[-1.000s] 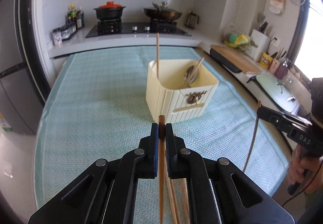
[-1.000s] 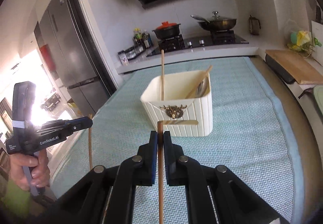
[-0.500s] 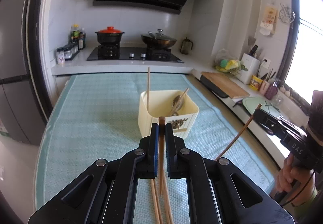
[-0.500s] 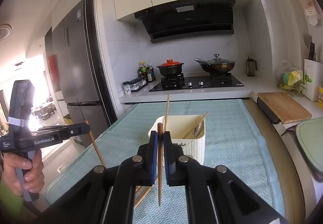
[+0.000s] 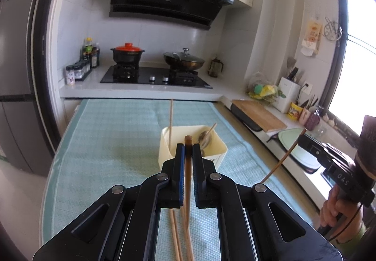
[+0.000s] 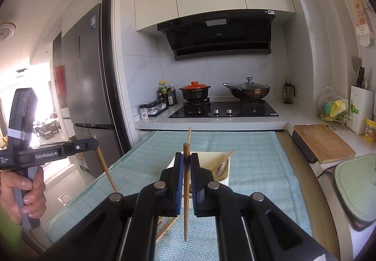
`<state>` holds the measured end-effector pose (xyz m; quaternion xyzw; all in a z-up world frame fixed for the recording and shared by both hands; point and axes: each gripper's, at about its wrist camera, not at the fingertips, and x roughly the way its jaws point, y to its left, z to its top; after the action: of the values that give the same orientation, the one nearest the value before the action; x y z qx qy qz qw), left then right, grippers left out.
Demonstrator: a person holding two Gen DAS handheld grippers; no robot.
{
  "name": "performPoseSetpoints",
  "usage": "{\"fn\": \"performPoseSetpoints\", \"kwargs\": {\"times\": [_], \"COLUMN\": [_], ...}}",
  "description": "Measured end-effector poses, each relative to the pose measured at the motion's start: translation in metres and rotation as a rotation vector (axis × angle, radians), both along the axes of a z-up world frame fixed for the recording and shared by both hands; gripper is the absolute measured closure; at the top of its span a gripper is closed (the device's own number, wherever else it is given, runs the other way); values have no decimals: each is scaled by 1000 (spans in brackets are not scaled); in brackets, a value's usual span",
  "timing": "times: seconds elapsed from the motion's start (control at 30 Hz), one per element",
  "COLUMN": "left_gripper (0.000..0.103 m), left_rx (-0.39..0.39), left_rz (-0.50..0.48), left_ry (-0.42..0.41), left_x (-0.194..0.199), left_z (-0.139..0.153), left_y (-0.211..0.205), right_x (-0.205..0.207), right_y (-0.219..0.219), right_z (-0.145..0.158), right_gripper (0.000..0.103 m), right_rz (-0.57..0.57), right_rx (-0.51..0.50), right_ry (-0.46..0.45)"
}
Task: Organize utensils
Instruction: 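Carry both held chopsticks up to the caddy and lower them inside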
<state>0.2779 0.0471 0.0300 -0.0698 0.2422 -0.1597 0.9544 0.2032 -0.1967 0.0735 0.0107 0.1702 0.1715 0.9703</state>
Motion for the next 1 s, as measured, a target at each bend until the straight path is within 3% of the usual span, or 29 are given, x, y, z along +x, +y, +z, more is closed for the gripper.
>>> {"fn": "performPoseSetpoints", "kwargs": {"times": [0.4, 0.57, 0.8, 1.0], "left_gripper": [99, 99, 99, 99], "left_rx": [-37, -12, 71, 94], "left_rz": [43, 63, 50, 34], "left_ry": [-165, -165, -11, 140], "left_x": [42, 87, 156, 197], "left_z": [75, 78, 31, -17], "left_y": [-1, -18, -46, -58], "right_x": [48, 93, 169, 236], "right_y": [3, 17, 25, 37], "right_z": [64, 75, 32, -29], "right_gripper": [97, 97, 97, 97], "right_rz": [-21, -37, 8, 46], "right_rx": [-51, -78, 19, 12], "right_ry": [-139, -168, 12, 253]}}
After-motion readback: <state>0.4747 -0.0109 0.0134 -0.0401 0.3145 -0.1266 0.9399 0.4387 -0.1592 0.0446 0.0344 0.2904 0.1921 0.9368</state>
